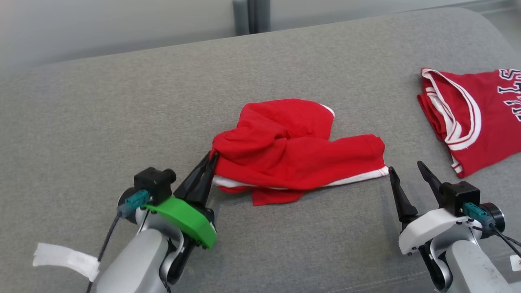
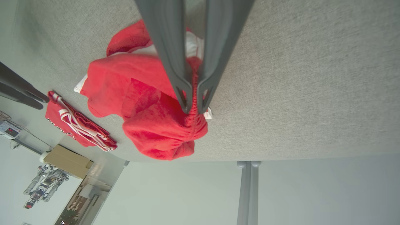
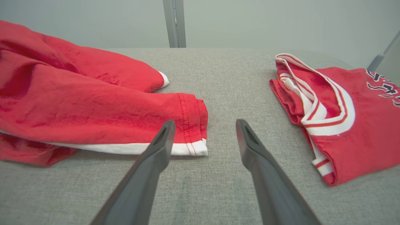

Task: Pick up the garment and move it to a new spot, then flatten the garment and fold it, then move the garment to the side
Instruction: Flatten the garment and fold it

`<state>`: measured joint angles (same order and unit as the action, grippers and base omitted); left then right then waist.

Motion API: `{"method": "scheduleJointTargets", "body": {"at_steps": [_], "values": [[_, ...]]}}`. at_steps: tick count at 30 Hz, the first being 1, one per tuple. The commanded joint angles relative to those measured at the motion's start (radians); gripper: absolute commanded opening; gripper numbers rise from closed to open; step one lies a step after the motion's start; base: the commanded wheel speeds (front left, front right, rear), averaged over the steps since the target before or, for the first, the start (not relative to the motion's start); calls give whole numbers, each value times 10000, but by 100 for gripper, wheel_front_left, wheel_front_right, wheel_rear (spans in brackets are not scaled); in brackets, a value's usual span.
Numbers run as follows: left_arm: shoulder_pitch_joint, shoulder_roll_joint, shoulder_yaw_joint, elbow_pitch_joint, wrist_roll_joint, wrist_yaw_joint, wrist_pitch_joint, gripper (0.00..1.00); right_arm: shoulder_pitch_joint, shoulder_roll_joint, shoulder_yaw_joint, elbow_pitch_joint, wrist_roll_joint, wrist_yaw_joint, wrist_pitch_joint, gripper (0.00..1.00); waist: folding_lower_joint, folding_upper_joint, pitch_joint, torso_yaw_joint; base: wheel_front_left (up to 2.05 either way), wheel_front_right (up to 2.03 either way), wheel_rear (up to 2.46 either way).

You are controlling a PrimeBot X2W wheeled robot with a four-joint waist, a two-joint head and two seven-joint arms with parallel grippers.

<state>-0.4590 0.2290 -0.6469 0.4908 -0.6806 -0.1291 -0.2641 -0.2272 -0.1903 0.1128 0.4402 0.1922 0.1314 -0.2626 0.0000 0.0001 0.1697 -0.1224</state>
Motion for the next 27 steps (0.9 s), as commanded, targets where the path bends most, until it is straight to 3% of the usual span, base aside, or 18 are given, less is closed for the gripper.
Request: {"method": "scheduleJointTargets", "body": {"at_steps": [1,7,12,19,27], "values": [[347,-52,92,-160,155,-19,6,0,185,39,-53,-7,121,-17,-24,100,0,-1,-489,796,0,0,0],[1588,-11,880,-1319,767,-9,4,0,435,241,-88,33,88,-17,-24,100,0,-1,-706,1791,0,0,0],[1872,185,924,-1847,988,-8,4,0,265,316,19,69,115,-17,-24,100,0,-1,-565,2058,0,0,0],[897,106,1218,-972,1091,271,203,0,-50,313,416,148,156,-17,-25,100,0,-1,-246,1534,0,0,0],[-500,5,1333,1507,1206,795,982,0,-363,339,622,126,153,-17,-24,100,0,-1,157,247,0,0,0]]}}
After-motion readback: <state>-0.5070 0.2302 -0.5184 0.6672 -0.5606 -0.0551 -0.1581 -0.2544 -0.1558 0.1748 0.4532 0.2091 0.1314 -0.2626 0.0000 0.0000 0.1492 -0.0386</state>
